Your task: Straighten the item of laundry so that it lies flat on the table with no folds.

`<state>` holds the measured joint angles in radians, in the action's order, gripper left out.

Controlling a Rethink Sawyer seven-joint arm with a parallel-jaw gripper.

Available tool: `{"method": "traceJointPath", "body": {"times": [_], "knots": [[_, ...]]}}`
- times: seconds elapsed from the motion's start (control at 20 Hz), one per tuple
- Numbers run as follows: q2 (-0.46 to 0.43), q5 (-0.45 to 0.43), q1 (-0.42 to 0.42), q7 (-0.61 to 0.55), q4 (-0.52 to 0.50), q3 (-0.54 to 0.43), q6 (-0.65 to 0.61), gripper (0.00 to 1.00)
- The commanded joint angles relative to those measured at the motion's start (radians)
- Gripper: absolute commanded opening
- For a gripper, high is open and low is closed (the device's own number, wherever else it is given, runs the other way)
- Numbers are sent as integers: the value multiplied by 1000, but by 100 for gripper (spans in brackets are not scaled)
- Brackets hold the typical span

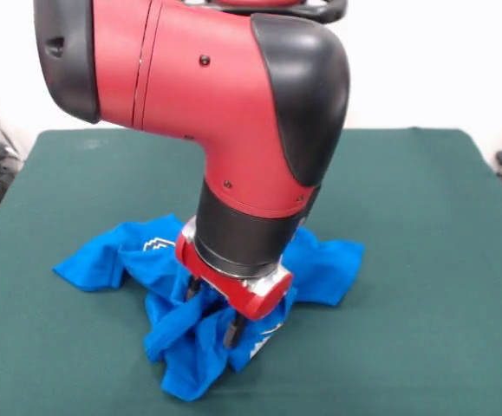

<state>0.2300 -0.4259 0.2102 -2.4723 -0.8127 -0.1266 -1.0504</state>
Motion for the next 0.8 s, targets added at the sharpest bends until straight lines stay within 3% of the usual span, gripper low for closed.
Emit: {"method": "traceJointPath", "body": {"times": [0.05, 0.4, 0.8], "knots": [[41, 95, -44, -150, 55, -37, -169, 100], [26, 99, -71, -134, 153, 17, -313, 100], [63, 73, -92, -156, 125, 80, -335, 100]]}}
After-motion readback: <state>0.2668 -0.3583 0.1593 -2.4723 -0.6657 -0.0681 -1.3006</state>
